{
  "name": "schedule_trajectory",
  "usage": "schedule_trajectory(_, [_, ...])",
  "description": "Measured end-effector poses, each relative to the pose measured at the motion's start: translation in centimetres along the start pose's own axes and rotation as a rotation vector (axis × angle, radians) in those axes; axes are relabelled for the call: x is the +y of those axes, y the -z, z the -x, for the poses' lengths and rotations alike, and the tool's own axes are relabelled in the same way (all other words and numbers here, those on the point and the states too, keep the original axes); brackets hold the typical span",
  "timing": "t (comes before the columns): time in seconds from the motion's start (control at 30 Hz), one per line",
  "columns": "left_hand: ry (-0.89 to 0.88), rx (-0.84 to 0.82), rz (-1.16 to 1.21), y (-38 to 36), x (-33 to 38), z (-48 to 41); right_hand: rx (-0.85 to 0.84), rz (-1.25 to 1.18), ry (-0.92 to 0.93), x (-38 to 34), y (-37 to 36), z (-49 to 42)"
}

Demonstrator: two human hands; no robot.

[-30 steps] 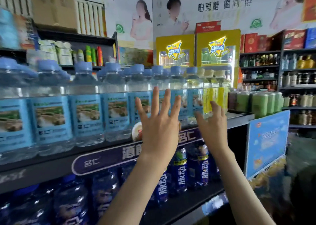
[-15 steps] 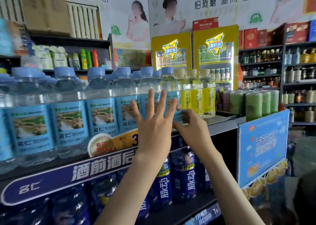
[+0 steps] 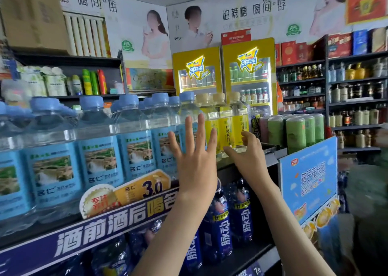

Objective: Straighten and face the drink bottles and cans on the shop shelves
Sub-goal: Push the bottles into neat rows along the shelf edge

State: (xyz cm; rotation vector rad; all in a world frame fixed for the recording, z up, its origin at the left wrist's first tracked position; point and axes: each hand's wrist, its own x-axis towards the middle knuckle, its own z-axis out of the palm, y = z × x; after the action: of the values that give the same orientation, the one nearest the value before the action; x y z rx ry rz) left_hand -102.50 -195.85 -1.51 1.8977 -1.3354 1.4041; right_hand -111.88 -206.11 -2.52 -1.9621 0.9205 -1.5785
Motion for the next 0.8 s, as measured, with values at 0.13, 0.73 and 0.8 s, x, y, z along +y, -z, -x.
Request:
schedule_trajectory(0.13, [0.014, 0.008, 0.002, -0.3, -0.2, 0.0, -0.014, -0.026, -0.004, -0.2, 0.6, -0.2])
schedule_trajectory(0.73, [0.025, 0.082, -0.132, 0.8, 2.0, -7.0, -0.137, -0.126, 0.323, -0.9, 4.0, -12.3])
schedule_trajectory(0.8, [0.023, 0.041, -0.19, 0.9, 2.5, -8.4, -0.179, -0.051, 0.4, -1.4, 3.7, -13.9])
